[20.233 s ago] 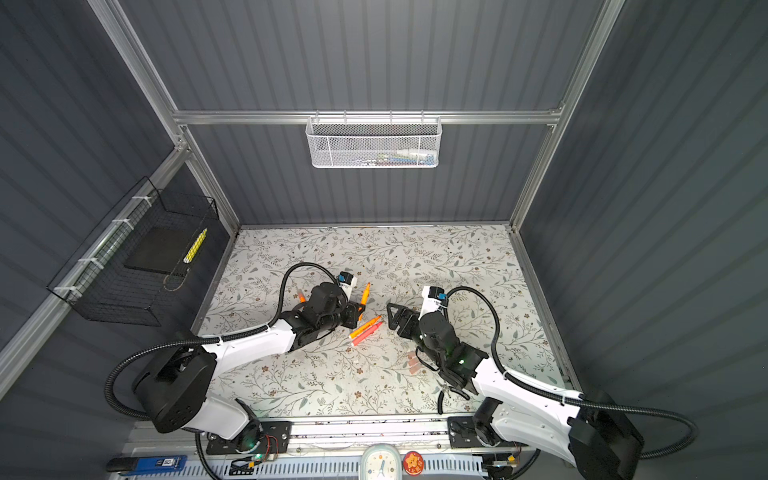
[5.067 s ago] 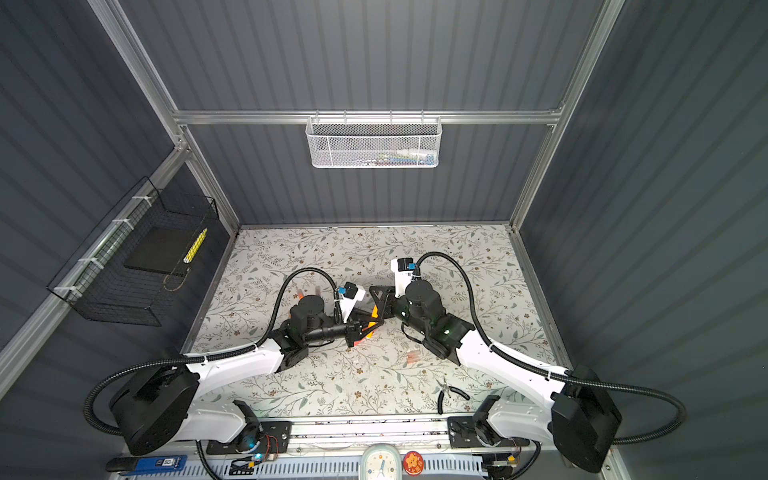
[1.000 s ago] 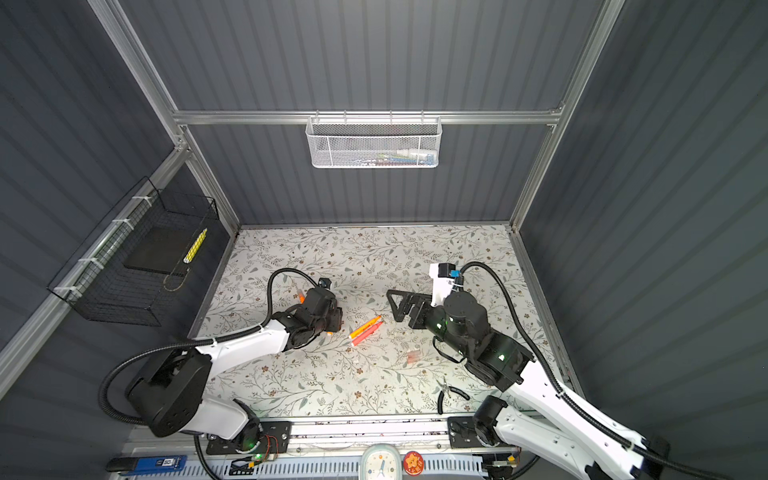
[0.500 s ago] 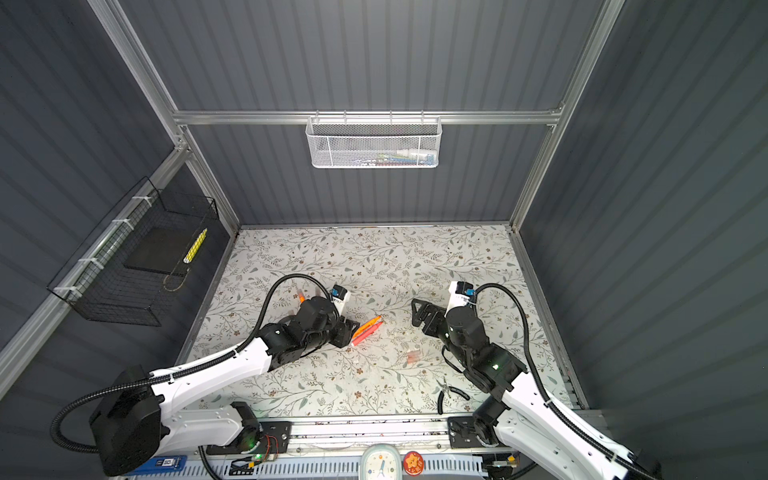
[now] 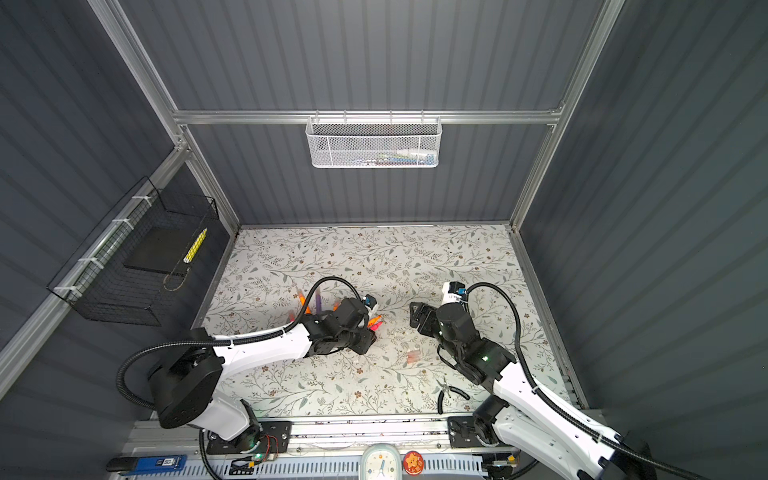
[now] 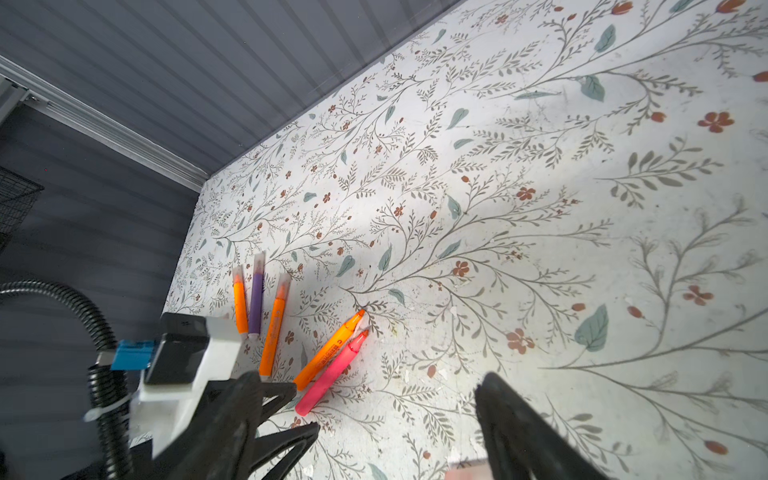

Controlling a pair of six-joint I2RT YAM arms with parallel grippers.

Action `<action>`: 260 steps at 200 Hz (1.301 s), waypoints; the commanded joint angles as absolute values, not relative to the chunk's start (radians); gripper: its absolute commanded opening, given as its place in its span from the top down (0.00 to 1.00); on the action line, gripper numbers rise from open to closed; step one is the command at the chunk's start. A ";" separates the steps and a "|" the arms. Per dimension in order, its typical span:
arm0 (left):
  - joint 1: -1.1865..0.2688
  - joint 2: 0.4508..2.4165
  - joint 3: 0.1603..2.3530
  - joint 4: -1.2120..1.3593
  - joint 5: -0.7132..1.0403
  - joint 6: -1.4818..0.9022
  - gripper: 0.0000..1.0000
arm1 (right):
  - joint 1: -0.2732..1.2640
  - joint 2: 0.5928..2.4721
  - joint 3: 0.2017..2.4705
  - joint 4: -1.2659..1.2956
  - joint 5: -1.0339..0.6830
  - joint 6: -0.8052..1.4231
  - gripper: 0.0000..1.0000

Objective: Insert the pens into the pen caps
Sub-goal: 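Release the orange marker and lower the left gripper around the pink marker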

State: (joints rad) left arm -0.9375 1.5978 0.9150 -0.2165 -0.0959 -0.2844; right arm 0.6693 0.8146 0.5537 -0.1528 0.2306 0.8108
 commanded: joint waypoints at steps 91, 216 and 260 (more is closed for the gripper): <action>-0.941 1.721 0.969 -0.280 -0.189 -0.218 0.50 | 0.665 0.856 0.583 -0.145 0.218 0.813 0.17; -0.940 1.775 0.992 -0.316 -0.180 -0.222 0.86 | 0.665 0.866 0.587 -0.149 0.219 0.816 0.17; -0.941 1.714 1.046 -0.297 -0.135 -0.245 1.00 | 0.665 0.819 0.550 -0.125 0.231 0.839 0.18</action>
